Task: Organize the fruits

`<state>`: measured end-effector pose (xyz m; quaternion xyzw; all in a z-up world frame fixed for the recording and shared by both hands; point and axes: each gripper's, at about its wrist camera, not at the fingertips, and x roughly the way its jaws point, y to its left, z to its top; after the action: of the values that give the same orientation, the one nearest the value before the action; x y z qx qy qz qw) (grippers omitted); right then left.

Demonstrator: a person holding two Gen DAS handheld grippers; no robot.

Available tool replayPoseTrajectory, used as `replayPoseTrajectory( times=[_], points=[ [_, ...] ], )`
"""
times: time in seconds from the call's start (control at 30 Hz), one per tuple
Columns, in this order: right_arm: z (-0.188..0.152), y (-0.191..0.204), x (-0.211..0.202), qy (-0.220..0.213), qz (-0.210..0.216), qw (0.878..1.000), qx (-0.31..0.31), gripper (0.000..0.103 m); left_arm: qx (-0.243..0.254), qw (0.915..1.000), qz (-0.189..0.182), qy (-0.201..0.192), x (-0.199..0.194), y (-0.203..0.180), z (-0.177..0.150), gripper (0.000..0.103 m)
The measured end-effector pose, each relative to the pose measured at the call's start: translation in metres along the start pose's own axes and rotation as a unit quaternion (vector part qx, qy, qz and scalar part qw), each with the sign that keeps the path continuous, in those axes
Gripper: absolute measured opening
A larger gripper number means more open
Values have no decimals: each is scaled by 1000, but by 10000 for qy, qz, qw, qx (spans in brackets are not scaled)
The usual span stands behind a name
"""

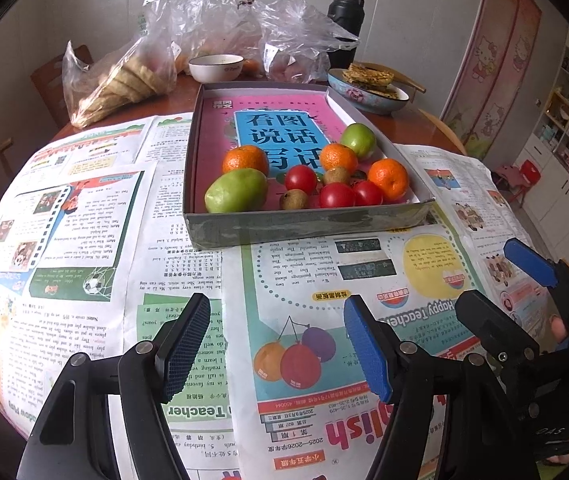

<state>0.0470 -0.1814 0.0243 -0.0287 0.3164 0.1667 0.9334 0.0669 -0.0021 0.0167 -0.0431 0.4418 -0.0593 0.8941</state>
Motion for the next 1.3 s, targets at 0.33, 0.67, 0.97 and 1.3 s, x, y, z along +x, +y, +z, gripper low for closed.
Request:
replayPoseTrajectory(
  times=[0.33,0.67,0.97,1.3],
  points=[
    [-1,0,1,9,13,10000,50,102,8,10000,3,24,0,-2,-2,71],
    [-2,2,2,37,28,10000,49,102,89,9999,1,103,3,-7,-8,71],
    [-3,2,1,21,40,10000,65,102,94,9999,100,42,-1,-5,-7,71],
    [-3,0,-4,-45,8,9999,107,102,108,9999,114,-9,-5,-5,-7,71]
  ],
)
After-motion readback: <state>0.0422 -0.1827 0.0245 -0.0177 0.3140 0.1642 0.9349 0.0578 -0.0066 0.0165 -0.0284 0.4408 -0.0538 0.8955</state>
